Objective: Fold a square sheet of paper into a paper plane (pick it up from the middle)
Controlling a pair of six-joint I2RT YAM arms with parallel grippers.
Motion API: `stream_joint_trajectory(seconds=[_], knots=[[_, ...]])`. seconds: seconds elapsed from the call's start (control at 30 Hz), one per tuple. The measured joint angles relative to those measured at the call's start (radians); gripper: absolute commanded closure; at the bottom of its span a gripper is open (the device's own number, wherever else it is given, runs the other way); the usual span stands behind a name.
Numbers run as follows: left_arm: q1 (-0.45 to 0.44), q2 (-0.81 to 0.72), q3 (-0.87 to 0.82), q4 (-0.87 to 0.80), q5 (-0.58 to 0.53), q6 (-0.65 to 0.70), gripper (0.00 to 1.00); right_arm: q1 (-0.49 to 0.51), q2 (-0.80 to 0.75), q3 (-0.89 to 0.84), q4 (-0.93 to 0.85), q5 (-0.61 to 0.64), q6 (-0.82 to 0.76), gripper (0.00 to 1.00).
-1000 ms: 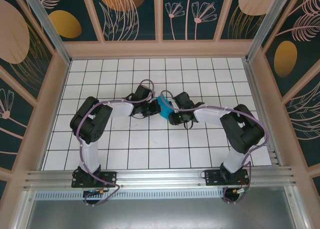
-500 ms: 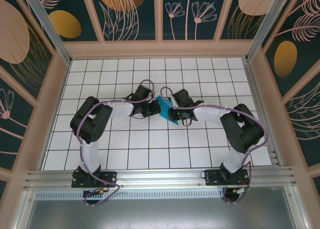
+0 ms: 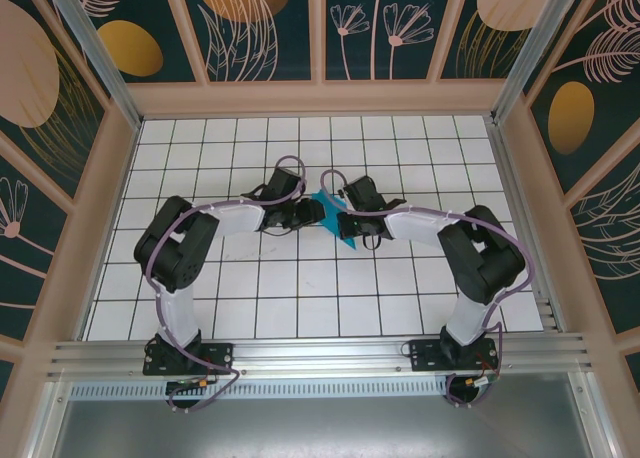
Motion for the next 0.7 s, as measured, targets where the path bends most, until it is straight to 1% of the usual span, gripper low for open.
stream_joint_trajectory(seconds=[0.2, 0.37, 0.57, 0.7], knots=[[0.013, -0.084, -0.014, -0.001, -0.1, -0.033, 0.44, 0.0, -0.027, 0.0, 0.0, 0.103, 0.106, 0.96], [0.023, -0.093, -0.05, -0.006, -0.161, -0.056, 0.38, 0.0, -0.026, 0.0, -0.018, 0.157, 0.18, 0.94], [0.024, -0.093, -0.061, -0.018, -0.196, -0.063, 0.27, 0.0, -0.008, 0.009, -0.035, 0.173, 0.227, 0.87], [0.024, -0.094, -0.068, -0.018, -0.216, -0.06, 0.19, 0.0, 0.021, 0.019, -0.039, 0.173, 0.242, 0.86]])
